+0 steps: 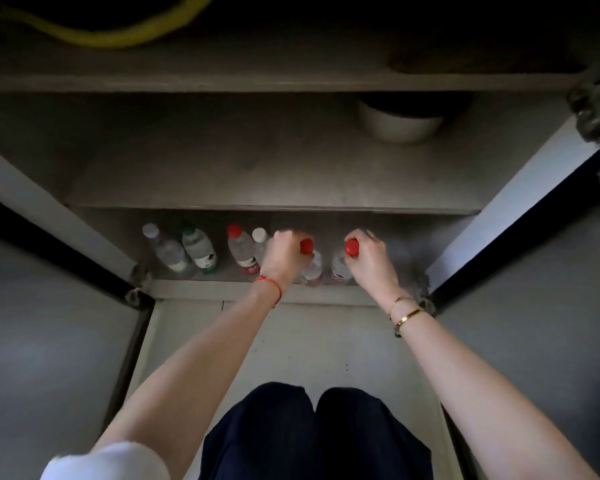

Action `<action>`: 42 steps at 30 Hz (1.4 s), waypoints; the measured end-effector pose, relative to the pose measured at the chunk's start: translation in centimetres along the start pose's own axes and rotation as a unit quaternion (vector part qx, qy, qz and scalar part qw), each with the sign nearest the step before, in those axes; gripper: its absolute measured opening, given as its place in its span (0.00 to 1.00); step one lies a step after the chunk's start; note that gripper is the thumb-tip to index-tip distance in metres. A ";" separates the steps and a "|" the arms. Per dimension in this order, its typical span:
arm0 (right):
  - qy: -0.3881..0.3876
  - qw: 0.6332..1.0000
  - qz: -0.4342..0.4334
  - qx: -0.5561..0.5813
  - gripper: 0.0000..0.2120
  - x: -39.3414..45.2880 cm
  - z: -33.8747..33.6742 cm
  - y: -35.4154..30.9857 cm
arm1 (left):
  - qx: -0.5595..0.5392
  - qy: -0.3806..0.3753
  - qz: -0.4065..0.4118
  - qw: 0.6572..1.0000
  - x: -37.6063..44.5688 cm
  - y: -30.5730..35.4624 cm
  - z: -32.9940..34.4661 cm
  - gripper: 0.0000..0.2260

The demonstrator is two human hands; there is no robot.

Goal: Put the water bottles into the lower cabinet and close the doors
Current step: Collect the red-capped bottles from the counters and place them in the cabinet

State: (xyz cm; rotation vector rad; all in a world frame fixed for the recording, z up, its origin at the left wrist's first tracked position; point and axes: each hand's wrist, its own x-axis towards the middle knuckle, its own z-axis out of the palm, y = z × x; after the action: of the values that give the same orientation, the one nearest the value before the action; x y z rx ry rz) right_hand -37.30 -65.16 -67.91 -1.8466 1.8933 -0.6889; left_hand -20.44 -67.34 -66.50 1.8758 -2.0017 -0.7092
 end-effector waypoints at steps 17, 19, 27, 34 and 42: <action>-0.012 1.000 0.012 -0.011 0.13 5.3 4.4 3.2 | 0.032 0.008 0.033 0.999 5.7 -1.2 5.6 0.07; -0.013 1.000 0.016 -0.006 0.15 5.5 4.4 3.3 | 0.025 0.022 0.039 0.999 5.9 -1.2 6.0 0.09; 0.011 0.998 0.034 0.045 0.22 4.5 4.9 4.0 | 0.008 0.043 0.038 0.998 5.4 -1.2 6.0 0.20; 0.042 0.998 0.005 0.046 0.22 2.5 4.4 4.0 | -0.021 0.091 0.041 0.995 3.1 -1.9 4.9 0.23; 0.037 0.998 -0.044 -0.010 0.22 0.6 3.5 2.5 | -0.049 0.125 0.029 0.991 -1.1 -2.6 3.3 0.21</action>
State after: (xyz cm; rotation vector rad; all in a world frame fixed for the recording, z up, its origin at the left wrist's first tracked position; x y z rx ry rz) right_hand -37.20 -65.94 -72.12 -1.9507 1.8806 -0.7801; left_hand -19.89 -65.89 -70.53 1.7467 -1.8222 -0.5179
